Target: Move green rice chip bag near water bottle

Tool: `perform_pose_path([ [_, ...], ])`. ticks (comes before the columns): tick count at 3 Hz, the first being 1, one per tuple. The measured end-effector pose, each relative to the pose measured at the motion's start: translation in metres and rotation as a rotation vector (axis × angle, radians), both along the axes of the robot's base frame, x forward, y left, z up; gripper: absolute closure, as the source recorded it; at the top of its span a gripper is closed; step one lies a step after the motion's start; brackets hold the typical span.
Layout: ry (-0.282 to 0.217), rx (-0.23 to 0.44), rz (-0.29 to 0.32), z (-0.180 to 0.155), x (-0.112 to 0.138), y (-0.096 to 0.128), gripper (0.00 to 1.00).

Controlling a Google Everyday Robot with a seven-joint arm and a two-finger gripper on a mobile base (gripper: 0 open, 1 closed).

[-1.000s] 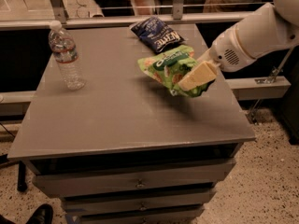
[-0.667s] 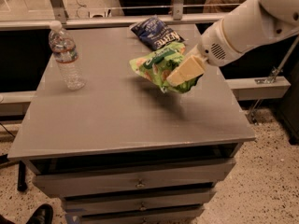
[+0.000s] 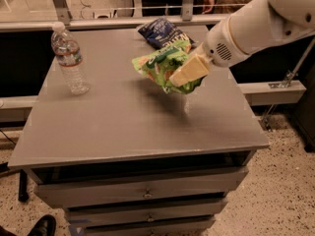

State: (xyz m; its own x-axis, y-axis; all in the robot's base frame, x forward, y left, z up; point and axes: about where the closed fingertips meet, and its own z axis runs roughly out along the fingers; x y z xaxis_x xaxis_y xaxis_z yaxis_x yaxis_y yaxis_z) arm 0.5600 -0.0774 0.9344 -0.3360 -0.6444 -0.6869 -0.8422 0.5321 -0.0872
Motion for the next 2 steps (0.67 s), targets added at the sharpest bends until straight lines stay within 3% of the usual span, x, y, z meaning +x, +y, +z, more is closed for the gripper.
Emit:
perform_pose_path([
  [2, -0.087, 0.087, 0.010, 0.013, 0.041, 0.074, 1.00],
])
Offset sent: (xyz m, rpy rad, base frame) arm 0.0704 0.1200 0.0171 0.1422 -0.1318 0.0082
